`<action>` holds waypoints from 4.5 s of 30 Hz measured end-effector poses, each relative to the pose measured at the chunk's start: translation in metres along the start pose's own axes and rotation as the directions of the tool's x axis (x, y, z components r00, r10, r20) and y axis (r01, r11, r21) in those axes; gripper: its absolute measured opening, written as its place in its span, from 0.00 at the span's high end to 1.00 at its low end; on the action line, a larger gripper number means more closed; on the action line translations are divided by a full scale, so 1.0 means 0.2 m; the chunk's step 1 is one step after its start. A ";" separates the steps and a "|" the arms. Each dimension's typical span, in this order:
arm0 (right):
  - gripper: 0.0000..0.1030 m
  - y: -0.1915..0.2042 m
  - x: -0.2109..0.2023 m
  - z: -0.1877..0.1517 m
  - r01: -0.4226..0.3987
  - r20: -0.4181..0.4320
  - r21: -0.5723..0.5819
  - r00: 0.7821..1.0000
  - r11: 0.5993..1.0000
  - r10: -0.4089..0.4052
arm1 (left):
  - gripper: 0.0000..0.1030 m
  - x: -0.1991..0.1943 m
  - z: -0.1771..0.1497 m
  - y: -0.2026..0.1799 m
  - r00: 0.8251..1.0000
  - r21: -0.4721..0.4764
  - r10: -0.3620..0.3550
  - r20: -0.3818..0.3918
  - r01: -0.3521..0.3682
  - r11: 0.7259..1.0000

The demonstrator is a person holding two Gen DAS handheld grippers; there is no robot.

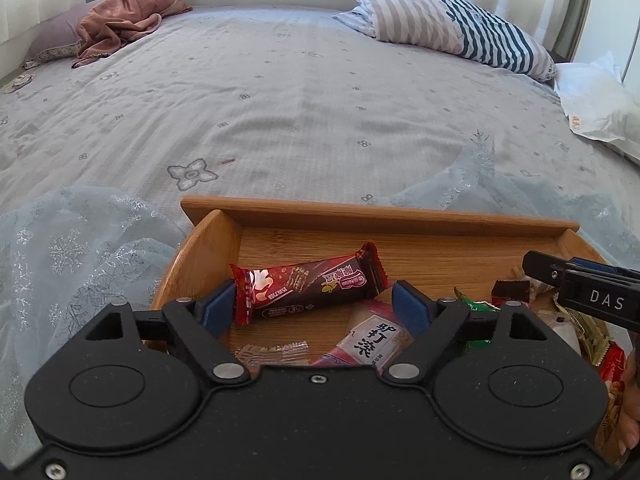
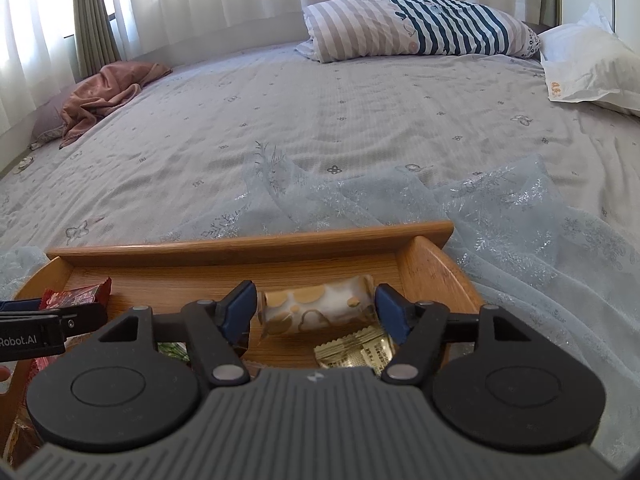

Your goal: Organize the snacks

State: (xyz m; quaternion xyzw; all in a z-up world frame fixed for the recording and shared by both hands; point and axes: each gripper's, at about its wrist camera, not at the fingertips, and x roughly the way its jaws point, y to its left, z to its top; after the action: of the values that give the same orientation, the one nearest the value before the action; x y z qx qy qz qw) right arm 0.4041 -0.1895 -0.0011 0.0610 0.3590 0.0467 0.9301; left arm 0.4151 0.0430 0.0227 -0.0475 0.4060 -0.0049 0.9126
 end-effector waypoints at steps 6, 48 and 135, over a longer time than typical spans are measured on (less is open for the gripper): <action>0.17 -0.01 -0.05 -0.02 -0.022 0.022 0.016 1.000 1.000 0.022 | 0.01 -0.07 -0.01 0.00 1.000 -0.006 0.003 0.027 -0.003 1.000; 0.09 0.01 -0.86 -0.29 -0.108 0.205 -0.069 0.971 0.992 0.120 | 0.00 -0.99 -0.45 -0.05 0.988 0.093 -0.029 0.153 0.015 0.996; 0.00 0.13 -0.91 -1.09 0.008 0.150 -0.209 0.988 0.978 0.024 | 0.00 -0.89 -1.23 -0.06 0.979 0.051 0.054 0.194 -0.065 0.997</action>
State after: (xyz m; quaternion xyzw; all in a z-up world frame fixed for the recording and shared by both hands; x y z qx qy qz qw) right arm 0.1219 -0.1694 -0.0369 -0.0322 0.2803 0.0833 0.9557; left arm 0.1134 0.0200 -0.0074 -0.0096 0.3166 0.0153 0.9484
